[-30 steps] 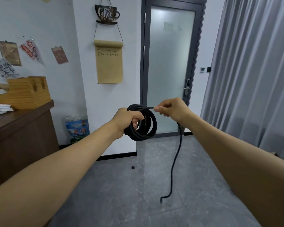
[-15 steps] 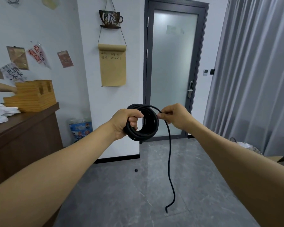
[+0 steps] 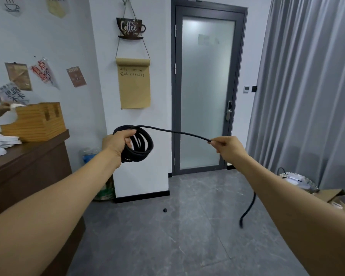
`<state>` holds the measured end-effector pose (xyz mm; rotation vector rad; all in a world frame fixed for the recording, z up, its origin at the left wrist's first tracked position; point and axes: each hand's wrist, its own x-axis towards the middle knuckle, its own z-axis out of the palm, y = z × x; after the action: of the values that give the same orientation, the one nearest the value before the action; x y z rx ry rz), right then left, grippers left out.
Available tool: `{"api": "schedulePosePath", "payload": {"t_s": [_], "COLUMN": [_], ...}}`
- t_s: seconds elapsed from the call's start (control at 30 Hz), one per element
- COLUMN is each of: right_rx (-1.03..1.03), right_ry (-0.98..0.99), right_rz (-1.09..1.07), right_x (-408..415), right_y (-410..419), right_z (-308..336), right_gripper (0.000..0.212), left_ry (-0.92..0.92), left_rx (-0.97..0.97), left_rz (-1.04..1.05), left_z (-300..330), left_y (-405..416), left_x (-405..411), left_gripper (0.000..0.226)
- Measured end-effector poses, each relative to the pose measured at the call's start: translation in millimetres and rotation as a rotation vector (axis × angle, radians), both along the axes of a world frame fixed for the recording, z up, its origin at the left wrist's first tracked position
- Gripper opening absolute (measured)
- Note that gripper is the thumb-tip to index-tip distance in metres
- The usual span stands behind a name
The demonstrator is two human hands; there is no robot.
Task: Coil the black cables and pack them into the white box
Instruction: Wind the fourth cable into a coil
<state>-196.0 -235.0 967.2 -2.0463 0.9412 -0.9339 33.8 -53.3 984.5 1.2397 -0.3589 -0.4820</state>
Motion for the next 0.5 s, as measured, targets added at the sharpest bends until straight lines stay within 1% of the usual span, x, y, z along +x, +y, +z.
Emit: {"api": "schedulePosePath", "payload": {"t_s": [0.07,0.13,0.2,0.27,0.37,0.43,0.5], "right_rx": [-0.084,-0.251,-0.428,-0.542,-0.588,-0.544,-0.478], "right_ry": [0.085,0.318,0.537,0.646,0.663,0.608,0.518], "right_rz": [-0.038,-0.071,-0.041,0.042,0.204,0.304,0.408], "right_x": [5.5,14.6,24.9,33.7,44.2,49.8,54.3], "right_y": [-1.2,7.9,23.8,38.1,54.5,61.2,66.3], "right_z": [1.6,5.4,9.6,13.4,20.2,26.3,32.3], "right_gripper": [0.021,0.023,0.024,0.025,0.021,0.017,0.014], "left_ry": [-0.082,-0.203,-0.320,-0.452,-0.618,-0.731,-0.814], "left_rx": [0.044,0.092,0.135,0.221,0.349,0.427,0.459], "left_rz": [0.125,0.215,0.277,0.337,0.390,0.409,0.391], "left_z": [1.9,3.4,3.4,0.9,-4.1,-7.8,-9.5], "left_y": [-0.8,-6.2,-12.3,-16.7,-21.1,-22.7,-23.6], "left_x": [0.5,-4.6,-8.4,-7.7,-6.3,-10.3,-17.5], "left_gripper": [0.024,0.023,0.023,0.031,0.036,0.038,0.039]}}
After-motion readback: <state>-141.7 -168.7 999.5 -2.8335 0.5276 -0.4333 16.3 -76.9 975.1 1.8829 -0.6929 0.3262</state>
